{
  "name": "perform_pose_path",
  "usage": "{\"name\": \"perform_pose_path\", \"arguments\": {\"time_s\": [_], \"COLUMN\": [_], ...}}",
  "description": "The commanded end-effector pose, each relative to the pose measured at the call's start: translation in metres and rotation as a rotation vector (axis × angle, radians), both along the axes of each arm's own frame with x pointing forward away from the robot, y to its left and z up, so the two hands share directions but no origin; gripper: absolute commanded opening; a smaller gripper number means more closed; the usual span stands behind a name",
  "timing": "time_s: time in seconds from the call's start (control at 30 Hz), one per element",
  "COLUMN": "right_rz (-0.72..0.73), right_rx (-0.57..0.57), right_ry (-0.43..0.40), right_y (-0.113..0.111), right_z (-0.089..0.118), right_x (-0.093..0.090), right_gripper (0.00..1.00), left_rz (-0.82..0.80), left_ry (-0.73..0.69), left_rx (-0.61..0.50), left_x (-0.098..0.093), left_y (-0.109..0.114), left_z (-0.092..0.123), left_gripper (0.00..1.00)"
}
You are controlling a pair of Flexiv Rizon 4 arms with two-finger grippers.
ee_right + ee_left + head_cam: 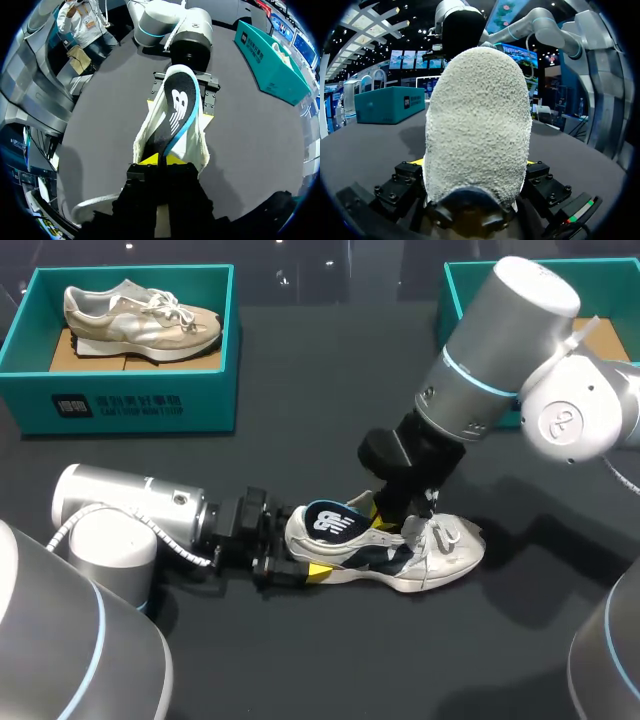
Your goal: Take the shoe out of the shoebox, open the shoe tongue, remove and reinsert the insole, then place the shoe into the shoebox
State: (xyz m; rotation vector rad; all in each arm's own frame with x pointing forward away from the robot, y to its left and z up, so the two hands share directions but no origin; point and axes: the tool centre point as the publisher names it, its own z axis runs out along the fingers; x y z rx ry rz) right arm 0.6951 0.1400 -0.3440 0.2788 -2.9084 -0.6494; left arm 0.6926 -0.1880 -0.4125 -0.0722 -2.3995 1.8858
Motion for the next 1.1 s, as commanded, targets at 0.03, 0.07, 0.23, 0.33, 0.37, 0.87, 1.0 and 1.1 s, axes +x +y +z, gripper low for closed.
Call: {"name": "perform_pose_path", "arguments": {"time_s": [0.03,0.07,0.23,0.33,0.37,0.87,1.0,1.1], "right_rz": [-0.005,-0.003,-0.006,-0.046,-0.057,-0.266,-0.348,-0.412], "right_rx": [-0.021,-0.029,-0.071,-0.099,-0.111,-0.236,-0.286,-0.301], "right_ry": [0.002,0.002,0.011,0.021,0.021,0.062,0.077,0.074], "right_y": [0.002,0.003,0.007,0.007,0.007,0.007,0.008,0.009], "right_z": [0.003,0.003,0.000,-0.001,-0.001,-0.008,-0.012,-0.013], "right_x": [-0.001,-0.001,0.001,0.002,0.002,0.003,0.002,0.002], "right_gripper": [0.00,0.00,0.01,0.13,0.22,0.35,0.38,0.43], "left_rz": [0.000,0.000,0.000,0.000,0.000,0.000,0.000,0.000], "left_ry": [0.000,0.000,0.000,0.000,0.000,0.000,0.000,0.000], "left_rx": [0.000,0.000,0.000,0.000,0.000,0.000,0.000,0.000], "left_x": [0.000,0.000,0.000,0.000,0.000,0.000,0.000,0.000], "left_y": [-0.001,-0.001,-0.001,-0.001,-0.001,-0.001,-0.001,-0.001], "left_z": [-0.002,-0.002,-0.002,-0.002,-0.002,-0.002,-0.002,-0.002], "left_gripper": [0.00,0.00,0.00,0.00,0.00,0.00,0.00,0.00]}}
